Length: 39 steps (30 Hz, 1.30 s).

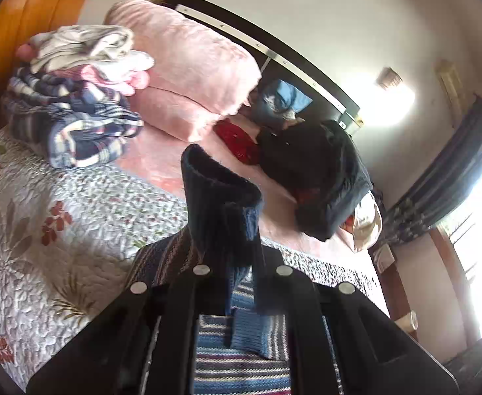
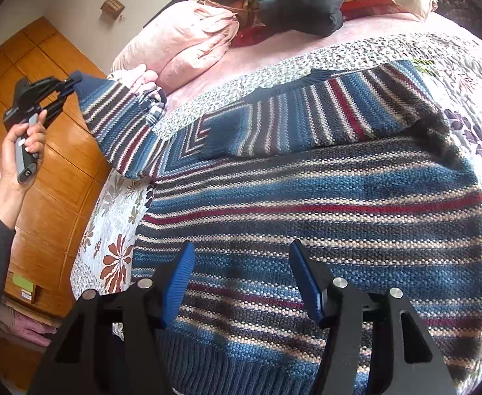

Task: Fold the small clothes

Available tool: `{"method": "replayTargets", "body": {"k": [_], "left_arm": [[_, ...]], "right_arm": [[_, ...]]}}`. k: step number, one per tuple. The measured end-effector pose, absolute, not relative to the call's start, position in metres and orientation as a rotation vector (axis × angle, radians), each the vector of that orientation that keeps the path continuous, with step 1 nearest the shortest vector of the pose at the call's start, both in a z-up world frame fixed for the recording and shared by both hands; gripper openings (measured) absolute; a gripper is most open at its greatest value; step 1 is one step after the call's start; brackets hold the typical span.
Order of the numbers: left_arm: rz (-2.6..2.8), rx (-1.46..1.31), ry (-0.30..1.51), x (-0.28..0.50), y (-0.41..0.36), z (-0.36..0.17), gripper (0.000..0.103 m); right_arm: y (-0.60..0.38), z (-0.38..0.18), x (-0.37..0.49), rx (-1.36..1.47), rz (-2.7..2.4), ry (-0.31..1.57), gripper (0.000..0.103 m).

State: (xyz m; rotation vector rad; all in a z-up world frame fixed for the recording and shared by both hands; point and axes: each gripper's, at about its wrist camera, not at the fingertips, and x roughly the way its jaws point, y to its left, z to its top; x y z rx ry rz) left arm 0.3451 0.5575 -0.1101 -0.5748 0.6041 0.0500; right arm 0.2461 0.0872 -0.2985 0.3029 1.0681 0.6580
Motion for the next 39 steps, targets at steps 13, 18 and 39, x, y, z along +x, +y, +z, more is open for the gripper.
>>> {"method": "replayTargets", "body": {"k": [13, 18, 39], "left_arm": [[-0.076, -0.422, 0.862, 0.439, 0.377, -0.256, 0.007], [-0.148, -0.359, 1.033, 0.451, 0.329, -0.33, 0.012], [-0.06, -0.902, 0.955, 0.192, 0.417, -0.383, 0.087]], "right_arm": [[0.037, -0.318, 0.269, 0.383, 0.61, 1.091, 0.061], [0.029, -0.324, 0.289, 0.44, 0.614, 1.137, 0.065], [0.145, -0.413, 0.511, 0.802, 0.707, 1.51, 0.042]]}}
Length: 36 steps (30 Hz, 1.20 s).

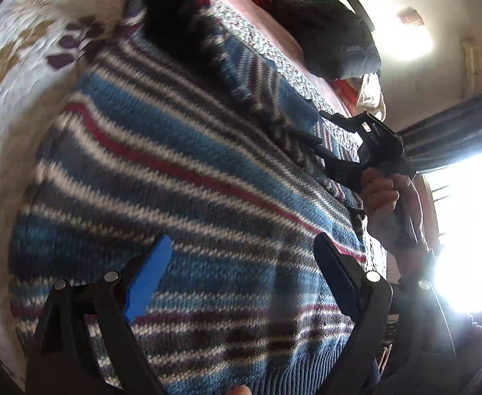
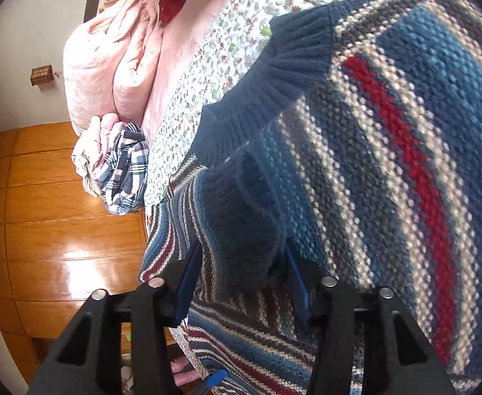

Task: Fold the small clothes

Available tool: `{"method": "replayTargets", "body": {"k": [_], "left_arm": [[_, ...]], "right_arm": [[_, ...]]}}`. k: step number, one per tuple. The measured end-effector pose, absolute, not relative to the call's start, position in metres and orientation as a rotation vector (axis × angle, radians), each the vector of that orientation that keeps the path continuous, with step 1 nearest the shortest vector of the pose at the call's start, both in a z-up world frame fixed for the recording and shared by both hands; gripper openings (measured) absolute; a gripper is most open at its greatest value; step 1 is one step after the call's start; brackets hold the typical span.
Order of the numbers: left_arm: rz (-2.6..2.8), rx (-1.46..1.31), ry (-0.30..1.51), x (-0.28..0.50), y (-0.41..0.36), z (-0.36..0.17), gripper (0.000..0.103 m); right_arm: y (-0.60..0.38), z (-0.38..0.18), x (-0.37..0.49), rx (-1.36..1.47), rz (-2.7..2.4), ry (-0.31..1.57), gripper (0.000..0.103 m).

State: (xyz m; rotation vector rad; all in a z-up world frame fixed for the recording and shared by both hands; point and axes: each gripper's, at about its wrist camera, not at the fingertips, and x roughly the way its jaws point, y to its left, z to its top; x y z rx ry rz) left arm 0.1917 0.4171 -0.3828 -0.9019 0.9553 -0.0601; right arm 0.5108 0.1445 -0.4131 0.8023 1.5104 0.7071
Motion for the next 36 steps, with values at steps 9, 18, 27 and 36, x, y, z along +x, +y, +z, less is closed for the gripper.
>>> {"method": "replayTargets", "body": {"k": [9, 18, 27, 36], "left_arm": [[-0.049, -0.967, 0.831, 0.196, 0.475, -0.34, 0.086], [-0.106, -0.951, 0.757, 0.285, 0.532, -0.287, 0.086], [-0.095, -0.908, 0.95, 0.38, 0.523, -0.335, 0.084], [-0.066, -0.845, 1.028, 0.396, 0.515, -0.363, 0.081]], "right_arm": [[0.141, -0.324, 0.521, 0.567, 0.695, 1.32, 0.008], [0.096, -0.268, 0.544, 0.447, 0.691, 1.203, 0.008], [0.05, -0.335, 0.543, 0.452, 0.602, 1.285, 0.008], [0.034, -0.396, 0.537, 0.398, 0.569, 1.366, 0.015]]}}
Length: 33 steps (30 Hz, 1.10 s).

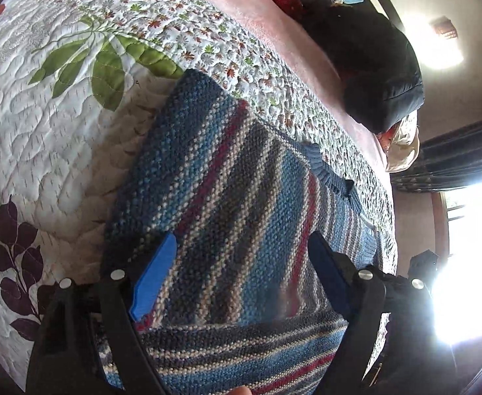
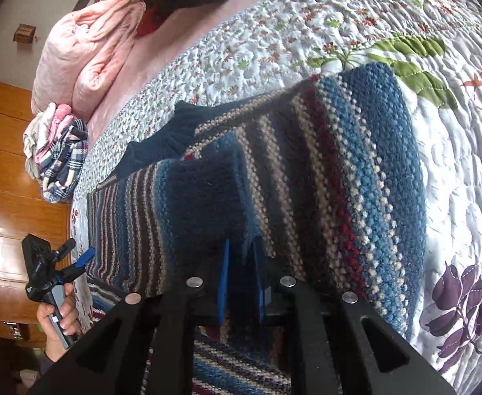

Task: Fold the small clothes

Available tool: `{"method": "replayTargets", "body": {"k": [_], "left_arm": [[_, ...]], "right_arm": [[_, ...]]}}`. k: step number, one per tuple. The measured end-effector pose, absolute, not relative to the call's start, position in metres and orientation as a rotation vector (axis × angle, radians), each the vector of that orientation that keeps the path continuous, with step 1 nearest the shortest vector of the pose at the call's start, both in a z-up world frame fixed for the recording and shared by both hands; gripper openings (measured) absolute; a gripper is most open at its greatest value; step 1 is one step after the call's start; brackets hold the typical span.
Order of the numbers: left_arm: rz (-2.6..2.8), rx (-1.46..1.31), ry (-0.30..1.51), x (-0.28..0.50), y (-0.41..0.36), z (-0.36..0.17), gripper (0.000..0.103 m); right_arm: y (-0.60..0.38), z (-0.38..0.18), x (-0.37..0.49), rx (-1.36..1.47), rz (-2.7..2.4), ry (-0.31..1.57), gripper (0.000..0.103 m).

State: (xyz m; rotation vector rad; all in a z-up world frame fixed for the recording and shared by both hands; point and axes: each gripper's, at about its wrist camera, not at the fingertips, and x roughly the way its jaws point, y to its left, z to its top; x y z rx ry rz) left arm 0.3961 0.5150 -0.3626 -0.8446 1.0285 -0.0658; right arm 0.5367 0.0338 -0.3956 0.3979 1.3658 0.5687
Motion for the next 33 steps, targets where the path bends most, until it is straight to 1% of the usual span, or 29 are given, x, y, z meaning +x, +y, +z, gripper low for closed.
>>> {"method": "replayTargets", "body": {"k": [1, 2, 5, 7, 9, 10, 11, 13, 14, 15, 16, 19, 21, 22, 23, 24, 25, 27, 28, 30, 32, 33], "left_arm": [[-0.092, -0.838, 1.01, 0.398, 0.513, -0.355, 0.081], [-0.116, -0.834, 0.99, 0.402, 0.512, -0.348, 0.081], [-0.155, -0.822, 0.954, 0.419, 0.51, -0.338, 0.082], [-0.154, -0.823, 0.972, 0.432, 0.512, -0.344, 0.082], [-0.12, -0.817, 1.021, 0.443, 0.513, -0.36, 0.082], [-0.098, -0.809, 1.061, 0.449, 0.514, -0.372, 0.082], [-0.086, -0.805, 1.096, 0.454, 0.514, -0.383, 0.081], [-0.091, -0.722, 1.13, 0.46, 0.507, -0.383, 0.081], [-0.095, -0.69, 1.14, 0.462, 0.504, -0.377, 0.081], [-0.114, -0.684, 1.128, 0.459, 0.503, -0.367, 0.08], [-0.172, -0.688, 1.11, 0.453, 0.5, -0.357, 0.08], [-0.32, -0.648, 1.1, 0.429, 0.485, -0.342, 0.08], [-0.329, -0.637, 1.162, 0.419, 0.478, -0.359, 0.08], [-0.298, -0.614, 1.203, 0.417, 0.476, -0.373, 0.08], [-0.282, -0.589, 1.22, 0.415, 0.474, -0.385, 0.079], [-0.278, -0.571, 1.212, 0.414, 0.472, -0.389, 0.079], [-0.262, -0.573, 1.209, 0.414, 0.471, -0.388, 0.079], [-0.263, -0.635, 1.179, 0.411, 0.472, -0.378, 0.081], [-0.289, -0.667, 1.156, 0.408, 0.472, -0.372, 0.081], [-0.311, -0.668, 1.136, 0.399, 0.467, -0.366, 0.083], [-0.276, -0.643, 1.177, 0.394, 0.462, -0.373, 0.083], [-0.253, -0.648, 1.181, 0.39, 0.463, -0.377, 0.082]], "right_arm": [[0.029, -0.389, 0.538, 0.403, 0.566, 1.34, 0.019], [0.023, -0.38, 0.54, 0.428, 0.571, 1.298, 0.022], [0.016, -0.368, 0.557, 0.55, 0.643, 1.242, 0.022], [0.025, -0.378, 0.57, 0.598, 0.707, 1.271, 0.022], [0.036, -0.4, 0.58, 0.602, 0.741, 1.335, 0.022], [0.039, -0.412, 0.582, 0.58, 0.731, 1.359, 0.015], [0.04, -0.422, 0.584, 0.57, 0.72, 1.369, 0.0], [0.034, -0.428, 0.587, 0.596, 0.729, 1.373, 0.0], [0.029, -0.423, 0.587, 0.604, 0.736, 1.361, 0.002], [0.023, -0.414, 0.584, 0.604, 0.748, 1.336, 0.008], [0.016, -0.407, 0.578, 0.612, 0.776, 1.32, 0.019], [-0.005, -0.4, 0.558, 0.602, 0.834, 1.318, 0.019], [-0.014, -0.41, 0.546, 0.594, 0.819, 1.348, 0.019], [-0.016, -0.418, 0.542, 0.574, 0.79, 1.364, 0.014], [-0.017, -0.425, 0.54, 0.571, 0.765, 1.367, 0.005], [-0.017, -0.428, 0.538, 0.569, 0.748, 1.362, 0.003], [-0.017, -0.427, 0.538, 0.567, 0.742, 1.359, 0.003], [-0.02, -0.414, 0.536, 0.608, 0.745, 1.336, 0.016], [-0.02, -0.405, 0.532, 0.624, 0.761, 1.308, 0.021], [-0.025, -0.394, 0.525, 0.642, 0.778, 1.279, 0.021], [-0.027, -0.404, 0.52, 0.647, 0.747, 1.308, 0.02], [-0.024, -0.415, 0.519, 0.615, 0.71, 1.345, 0.018]]}}
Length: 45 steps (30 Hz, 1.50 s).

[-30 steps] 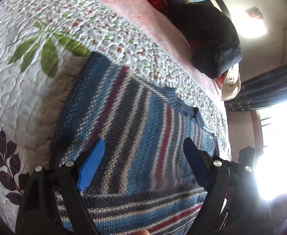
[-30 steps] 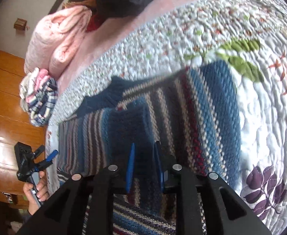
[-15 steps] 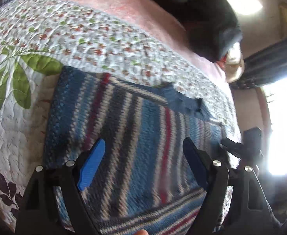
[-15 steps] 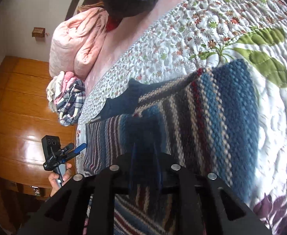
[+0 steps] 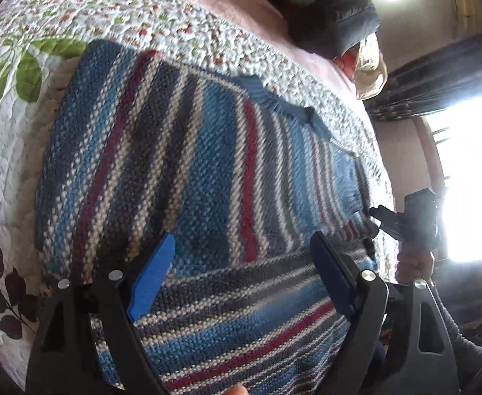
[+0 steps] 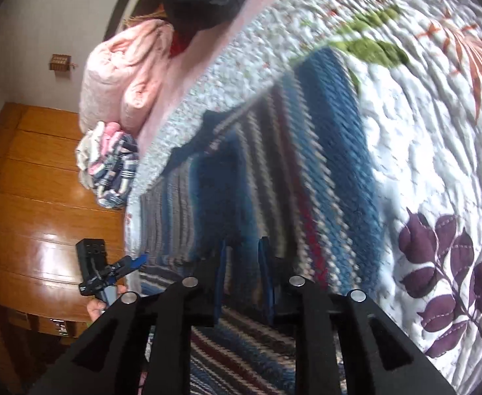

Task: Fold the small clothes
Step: 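Grasp the ribbed hem of the sweater with both tools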

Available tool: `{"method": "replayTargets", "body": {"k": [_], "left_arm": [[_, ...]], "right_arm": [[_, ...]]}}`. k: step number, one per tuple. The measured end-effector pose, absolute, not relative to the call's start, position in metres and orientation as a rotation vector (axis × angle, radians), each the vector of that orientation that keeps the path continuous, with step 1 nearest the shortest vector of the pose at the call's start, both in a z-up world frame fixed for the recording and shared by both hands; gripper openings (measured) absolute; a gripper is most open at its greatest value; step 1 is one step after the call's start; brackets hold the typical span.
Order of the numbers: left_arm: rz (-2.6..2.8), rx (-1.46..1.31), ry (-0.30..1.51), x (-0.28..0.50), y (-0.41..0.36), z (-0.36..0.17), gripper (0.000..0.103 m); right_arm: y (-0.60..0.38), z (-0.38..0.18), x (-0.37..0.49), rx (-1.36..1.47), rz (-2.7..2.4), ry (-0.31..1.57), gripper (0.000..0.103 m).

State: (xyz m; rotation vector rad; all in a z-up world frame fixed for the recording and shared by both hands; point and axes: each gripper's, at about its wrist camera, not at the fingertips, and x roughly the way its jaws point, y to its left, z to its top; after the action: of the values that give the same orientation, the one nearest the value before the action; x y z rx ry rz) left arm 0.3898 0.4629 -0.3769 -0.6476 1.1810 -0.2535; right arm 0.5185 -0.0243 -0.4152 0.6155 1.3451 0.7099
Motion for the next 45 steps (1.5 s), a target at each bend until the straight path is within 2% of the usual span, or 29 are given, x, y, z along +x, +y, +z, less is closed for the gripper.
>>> {"method": "replayTargets", "body": {"k": [1, 2, 3, 5, 9, 11, 14, 20, 22, 30, 33, 36, 38, 40, 43, 45], "left_arm": [[-0.242, -0.674, 1.172, 0.385, 0.465, -0.375, 0.082], [-0.233, -0.707, 1.155, 0.378, 0.467, -0.37, 0.082], [-0.234, -0.749, 1.132, 0.369, 0.471, -0.363, 0.082], [-0.244, -0.82, 1.099, 0.34, 0.474, -0.347, 0.085], [-0.228, -0.853, 1.128, 0.253, 0.468, -0.329, 0.089], [-0.209, -0.868, 1.159, 0.201, 0.468, -0.327, 0.089], [-0.164, -0.923, 1.199, 0.125, 0.472, -0.333, 0.09], [-0.15, -0.968, 1.287, 0.049, 0.463, -0.36, 0.09], [-0.149, -0.965, 1.31, 0.043, 0.456, -0.369, 0.09], [-0.14, -0.999, 1.369, 0.042, 0.438, -0.394, 0.088], [-0.126, -1.012, 1.362, 0.046, 0.433, -0.397, 0.083], [-0.104, -1.032, 1.369, 0.047, 0.431, -0.403, 0.071], [-0.101, -1.047, 1.383, 0.046, 0.429, -0.406, 0.042], [-0.089, -1.043, 1.4, 0.045, 0.425, -0.406, 0.03], [-0.075, -1.06, 1.389, 0.043, 0.424, -0.404, 0.024], [-0.064, -1.074, 1.378, 0.044, 0.426, -0.404, 0.01]], "right_arm": [[-0.023, -0.422, 0.516, 0.581, 0.694, 1.356, 0.008], [-0.021, -0.421, 0.514, 0.546, 0.673, 1.349, 0.005], [-0.021, -0.415, 0.512, 0.543, 0.664, 1.347, 0.008], [-0.026, -0.395, 0.501, 0.585, 0.673, 1.328, 0.034], [-0.04, -0.363, 0.446, 0.556, 0.708, 1.366, 0.04], [-0.05, -0.353, 0.403, 0.529, 0.725, 1.401, 0.055], [-0.072, -0.349, 0.337, 0.528, 0.72, 1.451, 0.068], [-0.095, -0.374, 0.243, 0.554, 0.67, 1.574, 0.067], [-0.098, -0.383, 0.224, 0.562, 0.644, 1.583, 0.064], [-0.093, -0.401, 0.197, 0.642, 0.565, 1.572, 0.064], [-0.093, -0.402, 0.193, 0.641, 0.557, 1.568, 0.064], [-0.09, -0.405, 0.191, 0.636, 0.537, 1.573, 0.064], [-0.089, -0.409, 0.192, 0.633, 0.522, 1.579, 0.064], [-0.09, -0.413, 0.191, 0.639, 0.499, 1.587, 0.064], [-0.091, -0.417, 0.188, 0.648, 0.49, 1.593, 0.064], [-0.09, -0.417, 0.187, 0.648, 0.493, 1.59, 0.064]]}}
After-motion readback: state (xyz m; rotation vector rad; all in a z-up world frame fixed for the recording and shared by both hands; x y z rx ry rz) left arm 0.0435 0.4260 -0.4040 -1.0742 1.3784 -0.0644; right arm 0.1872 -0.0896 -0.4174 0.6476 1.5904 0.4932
